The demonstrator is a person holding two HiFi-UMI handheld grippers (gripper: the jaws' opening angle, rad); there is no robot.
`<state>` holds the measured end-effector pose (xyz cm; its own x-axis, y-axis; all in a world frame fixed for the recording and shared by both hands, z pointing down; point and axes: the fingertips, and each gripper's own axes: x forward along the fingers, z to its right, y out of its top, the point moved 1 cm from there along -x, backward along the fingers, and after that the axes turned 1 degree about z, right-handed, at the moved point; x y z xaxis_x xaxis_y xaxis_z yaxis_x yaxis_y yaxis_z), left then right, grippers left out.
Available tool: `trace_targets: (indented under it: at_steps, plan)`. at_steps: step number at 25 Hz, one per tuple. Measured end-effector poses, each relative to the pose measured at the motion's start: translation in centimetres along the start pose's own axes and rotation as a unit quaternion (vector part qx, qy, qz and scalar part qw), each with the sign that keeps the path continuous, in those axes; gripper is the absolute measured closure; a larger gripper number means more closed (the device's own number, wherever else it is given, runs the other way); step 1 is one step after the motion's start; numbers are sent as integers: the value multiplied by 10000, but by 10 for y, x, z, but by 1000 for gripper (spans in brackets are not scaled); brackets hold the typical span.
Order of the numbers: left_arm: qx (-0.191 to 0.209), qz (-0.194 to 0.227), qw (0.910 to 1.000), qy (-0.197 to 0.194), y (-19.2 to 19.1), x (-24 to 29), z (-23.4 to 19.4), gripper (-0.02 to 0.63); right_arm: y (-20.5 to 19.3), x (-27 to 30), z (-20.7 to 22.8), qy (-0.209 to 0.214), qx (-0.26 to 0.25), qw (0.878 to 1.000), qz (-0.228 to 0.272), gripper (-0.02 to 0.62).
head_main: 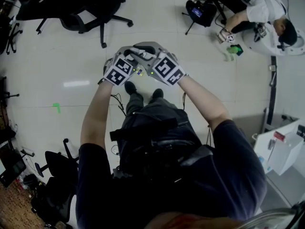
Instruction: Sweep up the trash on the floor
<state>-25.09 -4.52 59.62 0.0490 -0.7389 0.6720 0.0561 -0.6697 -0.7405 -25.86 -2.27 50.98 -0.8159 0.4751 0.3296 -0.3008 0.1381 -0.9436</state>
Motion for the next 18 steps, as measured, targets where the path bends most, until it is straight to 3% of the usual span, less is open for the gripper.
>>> trace_targets:
  at_steps: [3, 7, 11, 15, 18]
  plan:
    - [421, 47, 9990, 136, 12, -18, -6, 506, 21, 1, -4, 134, -62, 9996, 222, 485]
    - [558, 343, 9973, 344, 33, -53, -11, 505, 60, -2, -13, 306, -146, 9977, 589, 485]
    - [316, 736, 9944, 687, 48, -86, -13, 499, 94, -6, -25, 878, -54, 9921, 895, 485]
    - [-16, 1193, 9867, 1109, 49, -114, -17, 494, 115, 2, -42, 1654, -155, 9819, 913, 486]
    - [-363, 1438, 9807, 1277, 38, -133, -19, 494, 123, 13, -59, 2006, -250, 9756, 860, 486]
